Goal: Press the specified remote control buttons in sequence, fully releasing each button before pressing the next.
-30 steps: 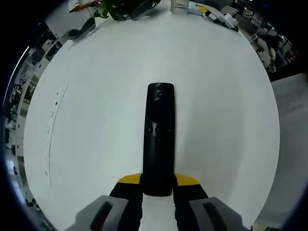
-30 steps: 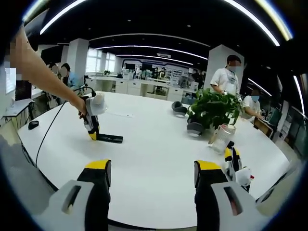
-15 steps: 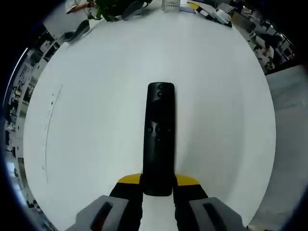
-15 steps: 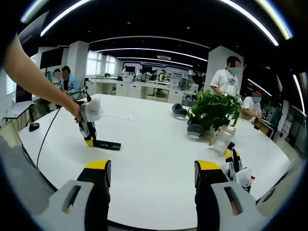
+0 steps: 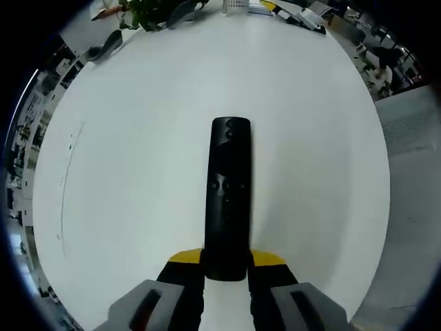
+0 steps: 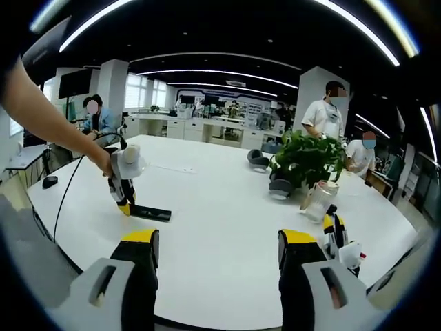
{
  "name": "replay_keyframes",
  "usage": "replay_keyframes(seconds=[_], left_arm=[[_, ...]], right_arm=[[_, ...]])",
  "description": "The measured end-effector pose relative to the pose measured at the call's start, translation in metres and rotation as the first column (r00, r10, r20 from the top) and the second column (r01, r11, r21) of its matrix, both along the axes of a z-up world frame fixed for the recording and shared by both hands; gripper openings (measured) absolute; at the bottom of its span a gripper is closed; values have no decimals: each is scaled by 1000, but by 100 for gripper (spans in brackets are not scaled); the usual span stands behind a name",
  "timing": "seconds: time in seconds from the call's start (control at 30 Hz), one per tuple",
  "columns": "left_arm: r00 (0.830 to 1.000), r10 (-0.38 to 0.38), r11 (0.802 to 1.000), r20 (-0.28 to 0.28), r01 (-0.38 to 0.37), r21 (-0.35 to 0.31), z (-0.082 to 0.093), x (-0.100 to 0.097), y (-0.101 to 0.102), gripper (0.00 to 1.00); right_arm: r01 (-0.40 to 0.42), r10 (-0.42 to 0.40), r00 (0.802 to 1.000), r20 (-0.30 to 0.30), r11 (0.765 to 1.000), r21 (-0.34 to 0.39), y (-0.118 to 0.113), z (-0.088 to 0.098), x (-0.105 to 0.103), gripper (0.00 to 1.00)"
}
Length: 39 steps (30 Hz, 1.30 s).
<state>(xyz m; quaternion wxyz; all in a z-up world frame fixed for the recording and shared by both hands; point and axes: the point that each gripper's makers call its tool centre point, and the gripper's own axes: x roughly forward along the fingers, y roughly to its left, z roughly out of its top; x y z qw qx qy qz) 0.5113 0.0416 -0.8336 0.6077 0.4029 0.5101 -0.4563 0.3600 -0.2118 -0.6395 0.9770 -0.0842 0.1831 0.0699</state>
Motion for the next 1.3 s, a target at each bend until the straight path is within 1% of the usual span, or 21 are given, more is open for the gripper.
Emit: replay_keyframes(seconds=[0.2, 0.4, 0.5, 0.83, 1.1, 1.3], left_arm=[[1000, -5, 1000, 0, 5, -2, -1, -8, 0, 23], [1000, -26, 1000, -5, 27, 15, -1, -20, -1, 23], [1000, -29, 999, -5, 29, 18, 0, -22, -1, 23], [1000, -22, 1000, -2, 22, 8, -1, -37, -2, 23], [999, -44, 999, -3, 44, 11, -2, -46, -3, 23], [999, -49, 999, -1, 49, -2, -2, -52, -3, 23]], right_arm=[[-5, 5, 1000, 6, 1000, 3, 1, 1, 0, 73], [-6, 6, 1000, 11, 1000, 5, 1, 2, -1, 72], [-8, 8, 1000, 15, 1000, 7, 1, 3, -1, 72], [-4, 4, 1000, 21, 1000, 10, -1, 4, -1, 71], [-2, 2, 1000, 30, 1000, 12, 0, 6, -1, 72], [7, -7, 1000, 21, 1000, 6, -2, 4, -1, 71]])
